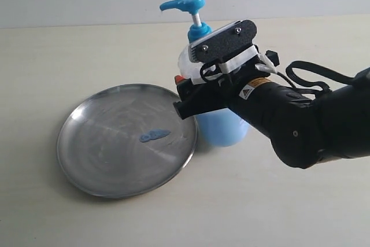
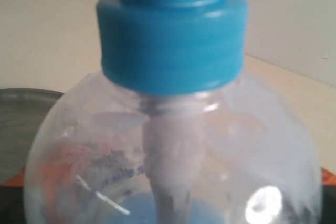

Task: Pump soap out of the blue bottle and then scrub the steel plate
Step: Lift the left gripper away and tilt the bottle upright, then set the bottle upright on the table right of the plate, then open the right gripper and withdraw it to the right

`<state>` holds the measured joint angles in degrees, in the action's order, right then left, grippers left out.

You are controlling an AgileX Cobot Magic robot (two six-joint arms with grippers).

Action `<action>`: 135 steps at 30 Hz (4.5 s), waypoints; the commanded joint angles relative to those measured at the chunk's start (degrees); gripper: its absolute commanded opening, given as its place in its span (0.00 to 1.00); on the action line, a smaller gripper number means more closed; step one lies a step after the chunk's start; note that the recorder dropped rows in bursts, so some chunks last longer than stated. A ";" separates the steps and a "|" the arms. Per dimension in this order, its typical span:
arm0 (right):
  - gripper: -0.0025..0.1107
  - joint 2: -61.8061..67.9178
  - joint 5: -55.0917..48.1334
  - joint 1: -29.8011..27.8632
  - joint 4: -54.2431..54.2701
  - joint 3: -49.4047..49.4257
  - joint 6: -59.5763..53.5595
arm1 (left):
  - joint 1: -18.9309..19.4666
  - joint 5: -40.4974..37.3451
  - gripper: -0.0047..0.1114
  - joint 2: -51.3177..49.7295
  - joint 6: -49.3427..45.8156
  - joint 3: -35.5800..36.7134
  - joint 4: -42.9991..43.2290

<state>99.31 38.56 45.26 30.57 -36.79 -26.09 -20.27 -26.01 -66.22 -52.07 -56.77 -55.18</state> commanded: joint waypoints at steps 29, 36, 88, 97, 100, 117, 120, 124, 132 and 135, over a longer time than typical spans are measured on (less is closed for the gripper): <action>0.02 -0.43 19.84 -5.26 -3.71 8.54 16.86 | 0.24 9.96 0.04 1.50 -0.25 5.68 -2.84; 0.02 2.11 19.96 -5.26 -4.25 9.21 15.98 | 0.24 10.60 0.04 1.50 -0.25 5.94 -3.63; 0.91 -11.06 3.87 -5.26 -1.62 9.21 12.51 | 0.24 9.78 0.04 1.50 -0.25 5.94 -4.51; 0.91 -14.10 -7.44 -5.26 -2.16 9.00 12.15 | 0.24 9.50 0.04 1.50 -0.53 5.94 -4.51; 0.91 -15.10 -9.92 -5.26 -2.16 8.85 12.37 | 0.24 9.50 0.04 1.50 -0.53 5.94 -4.51; 0.91 -25.54 -17.59 -5.26 17.72 8.85 -12.35 | 0.24 8.59 0.04 1.50 -0.73 5.94 -4.51; 0.91 -28.03 -19.20 -5.26 18.40 8.85 -13.97 | 0.24 8.59 0.04 1.50 -0.73 5.94 -4.51; 0.91 -32.24 -24.04 -5.26 18.52 8.85 -13.96 | 0.24 8.59 0.04 1.50 -0.73 5.94 -4.51; 0.91 -39.08 -37.85 -5.26 18.86 8.85 -14.73 | 0.24 8.46 0.04 1.50 -1.02 5.94 -4.51; 0.90 -40.15 -44.76 -5.26 18.74 8.85 -14.73 | 0.24 8.47 0.04 1.50 -1.02 6.06 -4.51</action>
<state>60.20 0.00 40.15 49.63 -27.61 -40.14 -20.18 -17.44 -65.19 -52.97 -50.99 -59.28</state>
